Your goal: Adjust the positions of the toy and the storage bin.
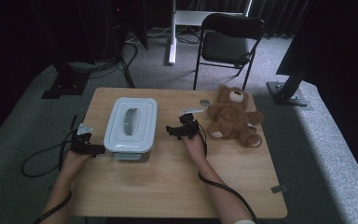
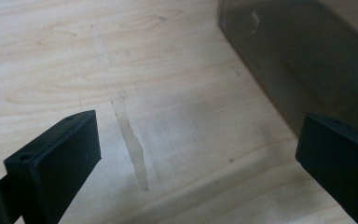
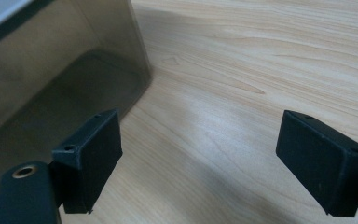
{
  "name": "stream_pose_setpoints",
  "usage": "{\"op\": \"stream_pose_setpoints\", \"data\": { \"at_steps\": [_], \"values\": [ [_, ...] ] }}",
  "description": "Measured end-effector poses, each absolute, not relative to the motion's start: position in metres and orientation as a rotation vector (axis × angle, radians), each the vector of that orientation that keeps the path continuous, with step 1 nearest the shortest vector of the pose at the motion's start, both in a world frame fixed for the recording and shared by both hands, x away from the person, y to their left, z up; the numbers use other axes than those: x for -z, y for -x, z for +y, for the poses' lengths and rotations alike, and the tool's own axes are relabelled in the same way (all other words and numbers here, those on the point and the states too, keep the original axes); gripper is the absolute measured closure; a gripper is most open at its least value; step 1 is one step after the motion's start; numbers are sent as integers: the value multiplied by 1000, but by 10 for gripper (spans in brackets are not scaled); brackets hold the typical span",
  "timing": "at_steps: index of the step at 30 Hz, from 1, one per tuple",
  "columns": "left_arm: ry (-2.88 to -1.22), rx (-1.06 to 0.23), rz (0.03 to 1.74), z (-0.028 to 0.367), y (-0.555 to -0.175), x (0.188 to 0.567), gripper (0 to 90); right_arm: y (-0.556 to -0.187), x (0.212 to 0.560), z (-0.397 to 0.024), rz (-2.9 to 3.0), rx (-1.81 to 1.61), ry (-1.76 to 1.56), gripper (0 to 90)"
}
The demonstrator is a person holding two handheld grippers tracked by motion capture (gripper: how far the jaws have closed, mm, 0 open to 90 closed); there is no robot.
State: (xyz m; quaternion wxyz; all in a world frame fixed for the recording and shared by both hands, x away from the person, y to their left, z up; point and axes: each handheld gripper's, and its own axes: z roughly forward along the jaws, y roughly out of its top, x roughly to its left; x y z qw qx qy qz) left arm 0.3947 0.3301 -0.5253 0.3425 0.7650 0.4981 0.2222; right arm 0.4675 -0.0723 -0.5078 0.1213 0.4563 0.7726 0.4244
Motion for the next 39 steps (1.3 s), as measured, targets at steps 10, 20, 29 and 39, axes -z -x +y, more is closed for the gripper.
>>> {"op": "stream_pose_setpoints", "data": {
  "at_steps": [10,20,29,39],
  "values": [
    [-1986,-563,1278,327,-411,520,6,-480,517,-61,2266,-1230,-1376,135],
    [-1993,-536,1246,322,-431,518,6,-487,521,-38,2313,-1228,-1352,135],
    [-2001,-534,1238,320,-434,519,6,-488,522,-29,2347,-1234,-1319,135],
    [-2013,-511,1214,310,-426,520,6,-489,527,-35,2347,-1248,-1332,147]
  ]
}}
